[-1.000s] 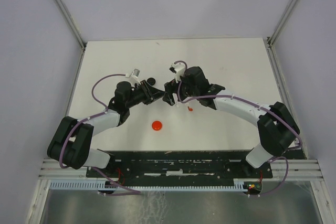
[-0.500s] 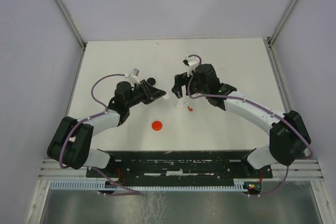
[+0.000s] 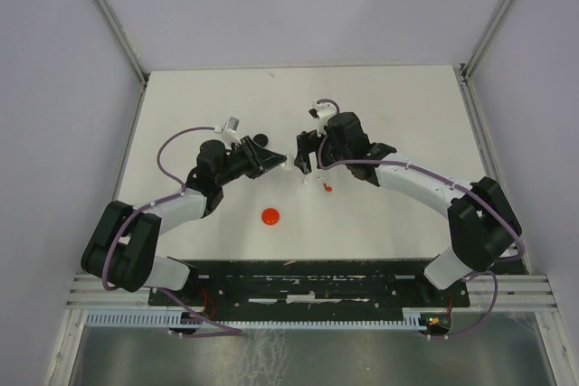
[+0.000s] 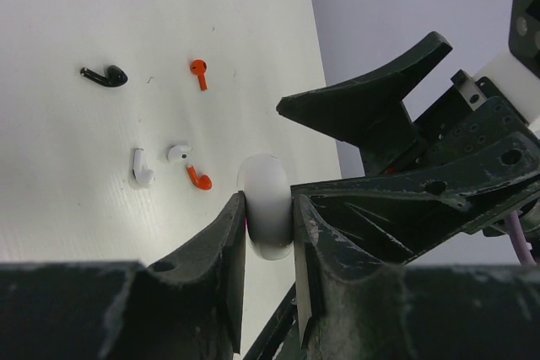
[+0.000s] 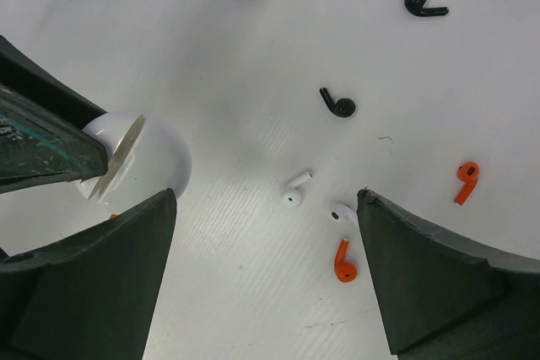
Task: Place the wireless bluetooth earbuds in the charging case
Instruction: Open the charging case.
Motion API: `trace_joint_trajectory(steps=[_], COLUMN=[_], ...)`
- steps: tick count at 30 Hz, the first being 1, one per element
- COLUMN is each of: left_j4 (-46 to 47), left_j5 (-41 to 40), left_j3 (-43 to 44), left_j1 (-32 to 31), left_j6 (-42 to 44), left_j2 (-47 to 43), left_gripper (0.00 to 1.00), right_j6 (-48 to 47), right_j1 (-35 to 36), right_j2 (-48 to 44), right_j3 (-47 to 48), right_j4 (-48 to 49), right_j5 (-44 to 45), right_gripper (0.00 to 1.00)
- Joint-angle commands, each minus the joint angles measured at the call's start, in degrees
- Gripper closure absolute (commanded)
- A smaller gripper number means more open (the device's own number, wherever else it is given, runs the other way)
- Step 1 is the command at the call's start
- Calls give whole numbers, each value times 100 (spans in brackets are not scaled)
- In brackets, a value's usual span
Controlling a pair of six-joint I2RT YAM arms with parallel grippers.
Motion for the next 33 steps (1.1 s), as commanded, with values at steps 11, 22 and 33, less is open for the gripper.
trace_joint_trajectory(steps=[11,22,33], left_j4=[502,818,1743], left_j5=[215,128,51], left_j3=[181,95,-173], left_j1=[-54,-55,-50], left_j6=[-262,-522,-1096], left_j2=[-81,-13,223], left_gripper=[97,97,97], right_j6=[201,429,886], right_j1=[26,26,24], right_j2=[477,723,754], right_j3=[501,551,498], right_j4=[367,635,1105], right_j5=[-229,-289,-456], right_gripper=[4,4,4])
